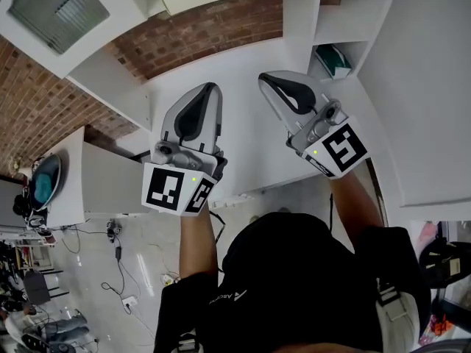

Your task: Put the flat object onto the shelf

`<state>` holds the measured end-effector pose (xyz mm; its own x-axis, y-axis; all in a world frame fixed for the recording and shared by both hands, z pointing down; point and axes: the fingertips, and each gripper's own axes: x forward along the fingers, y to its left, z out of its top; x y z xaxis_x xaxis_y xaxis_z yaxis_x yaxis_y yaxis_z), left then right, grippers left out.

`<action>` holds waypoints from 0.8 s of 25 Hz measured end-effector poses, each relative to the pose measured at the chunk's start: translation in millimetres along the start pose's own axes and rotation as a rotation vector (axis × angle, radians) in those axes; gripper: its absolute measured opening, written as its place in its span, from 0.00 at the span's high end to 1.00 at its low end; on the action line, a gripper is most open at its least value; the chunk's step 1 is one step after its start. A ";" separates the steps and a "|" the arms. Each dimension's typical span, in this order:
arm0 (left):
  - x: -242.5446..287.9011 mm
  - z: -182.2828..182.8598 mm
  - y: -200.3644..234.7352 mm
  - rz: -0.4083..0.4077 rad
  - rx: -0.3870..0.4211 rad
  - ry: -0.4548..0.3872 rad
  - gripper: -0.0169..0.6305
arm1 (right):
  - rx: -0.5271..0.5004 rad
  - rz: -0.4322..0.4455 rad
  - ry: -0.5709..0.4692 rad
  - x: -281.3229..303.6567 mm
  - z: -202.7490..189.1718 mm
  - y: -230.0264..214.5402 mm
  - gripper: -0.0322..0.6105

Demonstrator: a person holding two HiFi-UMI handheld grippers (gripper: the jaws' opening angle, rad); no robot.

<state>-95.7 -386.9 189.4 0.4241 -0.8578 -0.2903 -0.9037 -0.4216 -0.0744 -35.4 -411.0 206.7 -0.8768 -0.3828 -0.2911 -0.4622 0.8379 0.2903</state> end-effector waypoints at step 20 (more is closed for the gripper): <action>0.1 -11.3 6.6 0.002 -0.002 0.012 0.98 | 0.008 0.020 0.007 1.1 -11.0 1.6 0.95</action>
<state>-101.0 -393.2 199.7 0.4227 -0.8623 -0.2788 -0.9046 -0.4202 -0.0719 -38.6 -414.3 216.9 -0.8868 -0.3687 -0.2788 -0.4436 0.8483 0.2891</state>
